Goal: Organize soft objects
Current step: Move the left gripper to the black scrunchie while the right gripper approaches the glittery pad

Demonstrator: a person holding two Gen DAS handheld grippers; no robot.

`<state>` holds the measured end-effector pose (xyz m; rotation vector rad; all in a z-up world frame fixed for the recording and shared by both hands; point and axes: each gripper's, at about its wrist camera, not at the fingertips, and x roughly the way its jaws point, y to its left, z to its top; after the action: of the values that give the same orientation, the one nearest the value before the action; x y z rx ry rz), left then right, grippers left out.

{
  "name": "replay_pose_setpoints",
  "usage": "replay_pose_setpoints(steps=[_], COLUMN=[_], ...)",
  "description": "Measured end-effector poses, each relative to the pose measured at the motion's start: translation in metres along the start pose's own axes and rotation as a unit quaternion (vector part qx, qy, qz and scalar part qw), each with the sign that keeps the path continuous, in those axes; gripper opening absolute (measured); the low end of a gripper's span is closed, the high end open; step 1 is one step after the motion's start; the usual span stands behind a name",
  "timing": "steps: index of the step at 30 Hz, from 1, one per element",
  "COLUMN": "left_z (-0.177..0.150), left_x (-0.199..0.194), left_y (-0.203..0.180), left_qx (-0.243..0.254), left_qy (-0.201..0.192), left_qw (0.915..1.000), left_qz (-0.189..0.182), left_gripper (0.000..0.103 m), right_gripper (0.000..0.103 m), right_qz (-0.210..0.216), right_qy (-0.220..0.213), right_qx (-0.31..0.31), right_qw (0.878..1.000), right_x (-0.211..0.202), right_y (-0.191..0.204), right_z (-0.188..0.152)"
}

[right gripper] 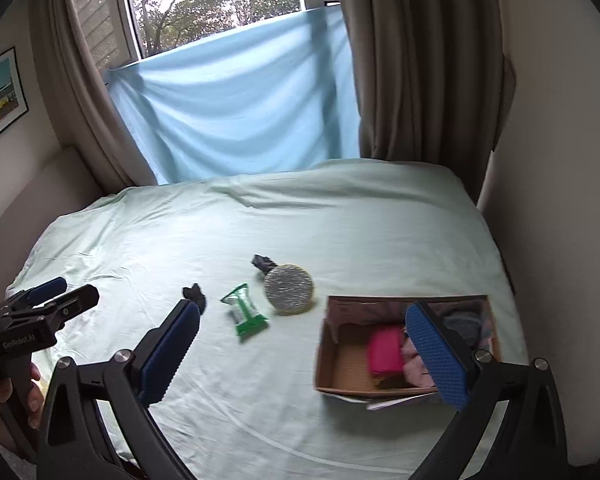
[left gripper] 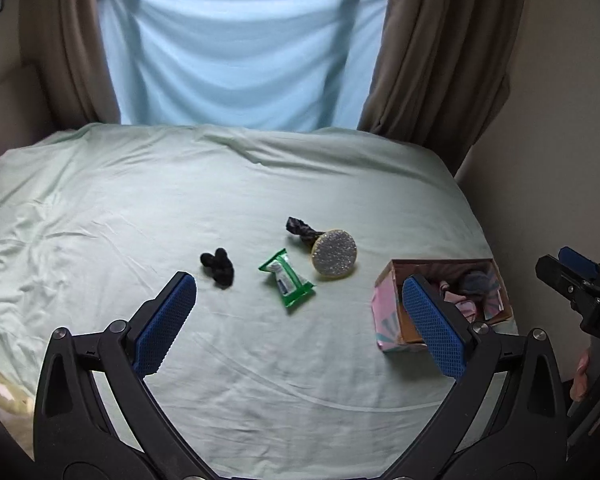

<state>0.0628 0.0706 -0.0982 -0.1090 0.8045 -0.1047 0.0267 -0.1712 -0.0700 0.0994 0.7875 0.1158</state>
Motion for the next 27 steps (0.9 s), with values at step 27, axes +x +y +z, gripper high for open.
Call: replay_pose_setpoints(steps=[27], left_z=[0.007], left_x=[0.187], left_y=[0.158], left_qx=[0.071], left_qy=[0.064], left_qw=[0.9935], left_qz=[-0.062], left_gripper=[0.103], right_gripper=[0.103], right_qz=[-0.073], right_qy=[-0.041], right_qx=[0.06], right_qw=[0.995], right_x=[0.169], right_y=[0.099], right_z=[-0.024])
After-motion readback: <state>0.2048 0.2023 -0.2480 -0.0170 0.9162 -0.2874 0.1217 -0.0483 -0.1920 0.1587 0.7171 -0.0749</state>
